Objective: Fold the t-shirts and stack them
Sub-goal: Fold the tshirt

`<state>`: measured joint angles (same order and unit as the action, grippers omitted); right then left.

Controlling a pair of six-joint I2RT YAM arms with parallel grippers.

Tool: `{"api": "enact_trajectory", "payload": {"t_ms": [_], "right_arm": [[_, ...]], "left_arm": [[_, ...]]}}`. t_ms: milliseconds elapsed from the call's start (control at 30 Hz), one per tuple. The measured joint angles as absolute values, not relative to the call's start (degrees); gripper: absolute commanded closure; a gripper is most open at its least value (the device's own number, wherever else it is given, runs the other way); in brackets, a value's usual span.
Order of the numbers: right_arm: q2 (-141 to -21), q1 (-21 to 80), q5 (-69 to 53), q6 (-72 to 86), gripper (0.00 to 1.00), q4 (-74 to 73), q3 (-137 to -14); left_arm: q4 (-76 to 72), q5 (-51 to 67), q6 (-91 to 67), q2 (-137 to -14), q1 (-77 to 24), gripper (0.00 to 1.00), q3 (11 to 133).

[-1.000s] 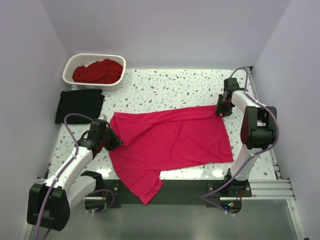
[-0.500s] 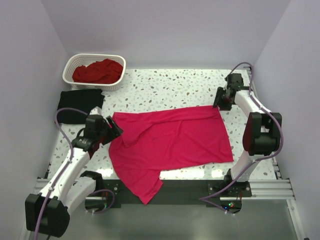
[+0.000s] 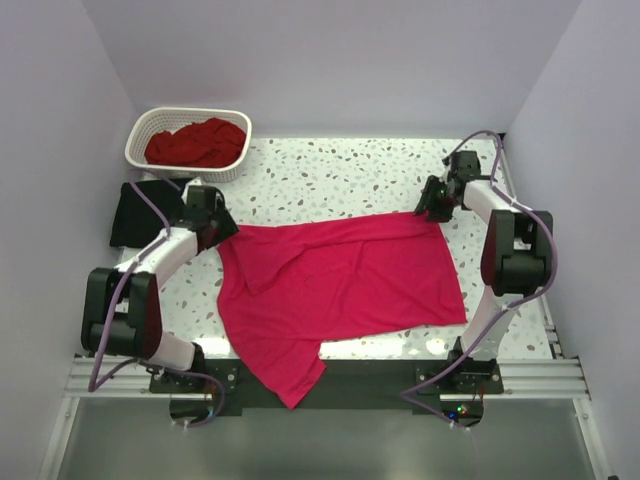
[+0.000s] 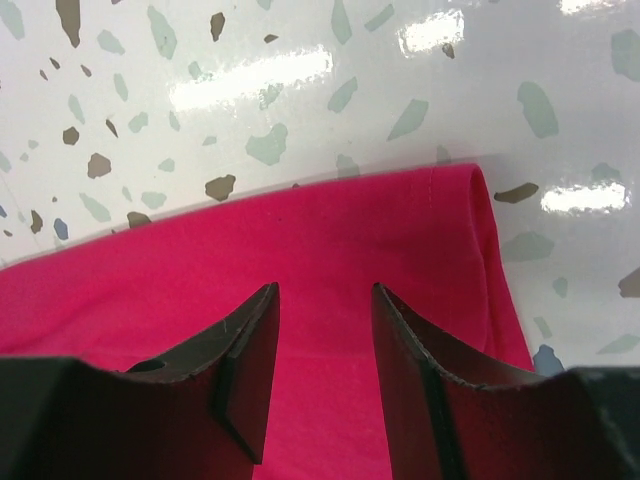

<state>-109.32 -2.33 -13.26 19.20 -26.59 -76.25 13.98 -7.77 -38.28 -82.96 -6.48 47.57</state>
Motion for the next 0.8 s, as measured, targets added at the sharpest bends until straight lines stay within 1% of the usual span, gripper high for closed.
{"api": "enact_trajectory", "payload": {"t_ms": [33, 100, 133, 200, 267, 300, 333, 433, 567, 733, 800], "right_arm": [[-109.9, -2.4, -13.5, 19.4, 0.55, -26.2, -76.4], [-110.8, -2.5, -14.1, 19.7, 0.55, -25.5, -76.9], [-111.2, -2.5, -14.5, 19.9, 0.56, -25.0, -76.9], [-111.5, -2.7, -14.8, 20.3, 0.56, -24.3, -76.9], [-111.8, -3.0, -15.3, 20.7, 0.56, -23.4, -77.0], [-112.2, -3.2, -15.7, 21.0, 0.57, -22.9, -77.1], [-112.8, -3.5, -16.1, 21.2, 0.57, -22.3, -77.2], [-115.0, -4.8, -16.4, 22.2, 0.58, -20.9, -77.2], [-116.0, -7.2, -18.8, 24.4, 0.58, -19.7, -77.7], [-117.6, -9.0, -20.6, 26.7, 0.58, -19.0, -79.2], [-118.0, -9.3, -20.7, 27.0, 0.58, -19.0, -79.9]], "left_arm": [[13.6, -7.8, -38.2, -84.4, -6.2, 0.48, 48.1], [13.0, -7.9, -38.1, -87.1, -5.9, 0.55, 49.1], [12.6, -7.9, -38.0, -88.2, -5.8, 0.61, 49.7], [11.7, -8.0, -37.8, -90.1, -5.7, 0.66, 50.5], [11.0, -8.3, -37.9, -91.7, -5.7, 0.74, 51.3], [10.9, -8.7, -37.8, -92.5, -5.7, 0.78, 51.7], [10.8, -9.0, -37.8, -93.2, -5.7, 0.87, 51.9], [10.6, -10.4, -37.9, -95.7, -5.4, 0.99, 52.3], [10.7, -11.2, -37.8, -98.0, -4.6, 1.0, 52.8], [10.9, -12.7, -37.0, -102.3, -4.5, 1.0, 58.0], [11.0, -13.0, -36.4, -103.6, -4.5, 0.96, 59.9]]}}
